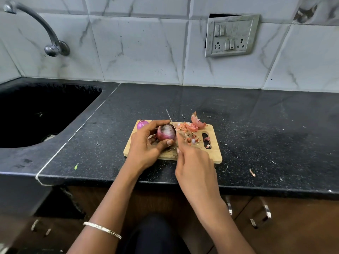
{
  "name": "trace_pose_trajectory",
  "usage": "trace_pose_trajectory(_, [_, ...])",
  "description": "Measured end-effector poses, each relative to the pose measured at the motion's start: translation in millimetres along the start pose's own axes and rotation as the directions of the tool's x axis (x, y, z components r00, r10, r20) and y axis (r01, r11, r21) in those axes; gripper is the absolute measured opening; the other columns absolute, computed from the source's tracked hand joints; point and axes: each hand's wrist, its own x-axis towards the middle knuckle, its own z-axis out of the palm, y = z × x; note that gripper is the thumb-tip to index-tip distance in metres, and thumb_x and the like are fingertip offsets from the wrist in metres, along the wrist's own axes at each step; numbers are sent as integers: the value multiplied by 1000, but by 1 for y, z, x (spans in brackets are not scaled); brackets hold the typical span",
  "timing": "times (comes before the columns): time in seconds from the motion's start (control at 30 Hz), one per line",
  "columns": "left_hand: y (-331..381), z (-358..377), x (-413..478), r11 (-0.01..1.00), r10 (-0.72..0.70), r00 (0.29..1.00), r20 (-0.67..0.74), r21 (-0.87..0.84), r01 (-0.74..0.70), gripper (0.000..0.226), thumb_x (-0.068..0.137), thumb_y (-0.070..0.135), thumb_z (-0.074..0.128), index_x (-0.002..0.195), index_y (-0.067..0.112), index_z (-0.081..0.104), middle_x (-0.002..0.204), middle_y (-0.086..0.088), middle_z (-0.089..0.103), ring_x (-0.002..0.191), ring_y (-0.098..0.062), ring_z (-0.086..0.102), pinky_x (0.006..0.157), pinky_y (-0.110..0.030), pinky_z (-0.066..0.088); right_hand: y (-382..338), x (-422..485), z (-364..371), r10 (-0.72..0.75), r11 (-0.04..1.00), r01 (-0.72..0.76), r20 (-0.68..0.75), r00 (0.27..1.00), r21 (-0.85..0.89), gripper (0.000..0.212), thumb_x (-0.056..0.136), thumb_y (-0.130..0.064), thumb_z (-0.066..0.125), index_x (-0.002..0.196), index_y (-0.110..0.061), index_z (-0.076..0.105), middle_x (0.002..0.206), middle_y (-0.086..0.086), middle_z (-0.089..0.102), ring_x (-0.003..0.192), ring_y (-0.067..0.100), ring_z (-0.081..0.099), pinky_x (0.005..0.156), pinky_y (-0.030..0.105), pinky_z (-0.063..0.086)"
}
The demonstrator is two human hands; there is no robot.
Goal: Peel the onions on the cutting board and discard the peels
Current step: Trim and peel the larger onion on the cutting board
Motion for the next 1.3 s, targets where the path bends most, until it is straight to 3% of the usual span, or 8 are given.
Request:
trace_pose_trajectory(0.13, [-1, 2, 0, 1000, -3, 1000, -28, 21, 4, 53, 80, 0, 83, 123, 27, 68, 116, 15, 70, 106, 1, 66, 91, -16, 54, -2, 13, 2, -16, 1000, 16, 0, 1000, -24, 56, 105, -21, 42, 157, -38, 29, 113, 6, 67, 103, 31, 65, 75, 40, 50])
trace_pose_trajectory(0.37, [-1, 0, 1, 999, -12, 1000, -19, 38, 13, 52, 81, 4, 83, 126, 25, 68, 119, 10, 69, 109, -2, 66, 88, -11, 52, 12, -18, -4, -21, 998, 20, 17, 1000, 52, 51, 106, -28, 37, 155, -40, 32, 99, 0, 69, 93, 27, 67, 70, 39, 47])
trace_pose_trajectory(0.63, [-1, 2, 2, 999, -7, 999, -42, 50, 9, 54, 80, 4, 83, 129, 22, 69, 114, 15, 70, 103, 7, 66, 86, -9, 51, -1, 12, 0, -34, 999, 34, -13, 999, 13, 53, 106, -23, 40, 156, -37, 30, 110, 5, 69, 104, 30, 65, 76, 42, 51])
trace_pose_trajectory(0.83, [-3, 1, 1, 1000, -26, 999, -21, 13, 26, 54, 81, 5, 83, 129, 24, 68, 118, 11, 70, 107, 1, 67, 89, -14, 53, 5, -29, -4, 6, 999, -4, 49, 999, -43, 58, 107, -29, 34, 159, -44, 12, 114, -1, 62, 104, 27, 64, 78, 39, 48])
trace_pose_trajectory(1.1, [-4, 3, 1, 1000, -24, 999, -31, 1, 24, 54, 81, -1, 82, 130, 17, 68, 116, 6, 71, 105, 2, 68, 90, -13, 52, -9, 18, 3, -13, 1000, 12, -21, 1000, -19, 58, 103, -17, 45, 157, -33, 30, 112, 6, 69, 104, 32, 65, 77, 42, 51])
trace_pose_trajectory(1.3, [-5, 2, 3, 999, -44, 999, -23, -6, 44, 55, 80, 2, 83, 128, 25, 68, 117, 9, 70, 107, -1, 67, 93, -19, 54, 4, -20, -2, 12, 998, -11, 31, 999, -55, 58, 106, -27, 36, 158, -43, 17, 113, 1, 65, 102, 28, 65, 75, 40, 47])
